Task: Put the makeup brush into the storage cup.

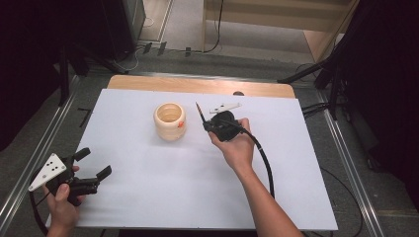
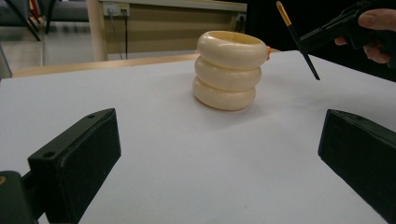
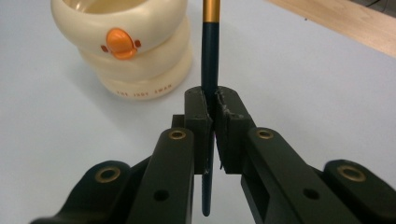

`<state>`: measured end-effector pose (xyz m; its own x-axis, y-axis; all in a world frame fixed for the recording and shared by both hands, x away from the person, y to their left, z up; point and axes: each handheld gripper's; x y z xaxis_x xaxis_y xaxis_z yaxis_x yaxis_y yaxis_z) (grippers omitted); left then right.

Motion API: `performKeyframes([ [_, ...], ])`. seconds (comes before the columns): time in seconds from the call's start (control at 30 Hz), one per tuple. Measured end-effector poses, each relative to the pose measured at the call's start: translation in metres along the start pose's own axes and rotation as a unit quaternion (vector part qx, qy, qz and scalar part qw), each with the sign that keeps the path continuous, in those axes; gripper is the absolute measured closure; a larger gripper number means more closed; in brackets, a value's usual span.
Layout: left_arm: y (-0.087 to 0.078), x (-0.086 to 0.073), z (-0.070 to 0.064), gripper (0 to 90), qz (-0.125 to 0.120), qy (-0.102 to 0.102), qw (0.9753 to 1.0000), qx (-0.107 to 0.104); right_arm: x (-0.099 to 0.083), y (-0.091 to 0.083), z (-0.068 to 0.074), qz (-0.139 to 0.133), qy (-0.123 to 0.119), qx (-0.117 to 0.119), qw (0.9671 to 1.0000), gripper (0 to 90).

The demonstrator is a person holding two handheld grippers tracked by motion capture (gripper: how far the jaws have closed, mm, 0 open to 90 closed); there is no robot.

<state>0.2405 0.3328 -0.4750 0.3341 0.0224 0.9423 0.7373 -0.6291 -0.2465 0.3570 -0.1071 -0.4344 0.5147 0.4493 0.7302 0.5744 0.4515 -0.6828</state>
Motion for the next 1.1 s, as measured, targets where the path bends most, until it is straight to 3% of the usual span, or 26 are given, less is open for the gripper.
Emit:
performKeyframes([
  [0.3,0.0002,0.0000,0.0002,0.0,0.000,0.000,1.0000,0.000,0.0022,-0.0013,0.0016,-0.056,-0.007,-0.008,0.9984,85.1],
  [0.57,0.0007,0.0003,-0.0004,0.0,0.000,0.001,1.0000,0.000,0.0041,-0.0043,0.0018,-0.112,-0.002,-0.011,0.9937,85.1],
  [0.63,0.0008,0.0003,-0.0004,0.0,0.000,0.001,1.0000,0.000,0.0045,-0.0060,0.0003,-0.134,0.007,-0.012,0.9908,85.1],
  [0.67,0.0009,0.0003,-0.0005,0.0,0.000,0.001,1.0000,0.000,0.0045,-0.0060,0.0003,-0.134,0.007,-0.012,0.9908,85.1],
  [0.77,0.0011,0.0003,-0.0005,0.0,0.000,0.001,1.0000,0.000,0.0059,-0.0075,0.0012,-0.164,0.001,-0.019,0.9863,85.1],
  [0.8,0.0010,0.0003,-0.0004,0.0,0.000,0.001,1.0000,0.000,0.0059,-0.0075,0.0012,-0.164,0.001,-0.019,0.9863,85.1],
  [1.1,0.0011,0.0004,-0.0003,0.0,0.000,0.001,1.0000,0.000,0.0090,-0.0071,0.0031,-0.219,-0.003,-0.023,0.9755,85.2],
])
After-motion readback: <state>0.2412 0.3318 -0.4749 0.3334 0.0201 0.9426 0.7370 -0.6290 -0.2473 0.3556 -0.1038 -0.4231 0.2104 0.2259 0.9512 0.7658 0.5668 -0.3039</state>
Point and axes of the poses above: each handheld gripper's, and its own axes: y roughly forward along the jaws, x roughly out of its top, z roughly to its left, and after that the axes turned 8 degrees about -y, right-handed
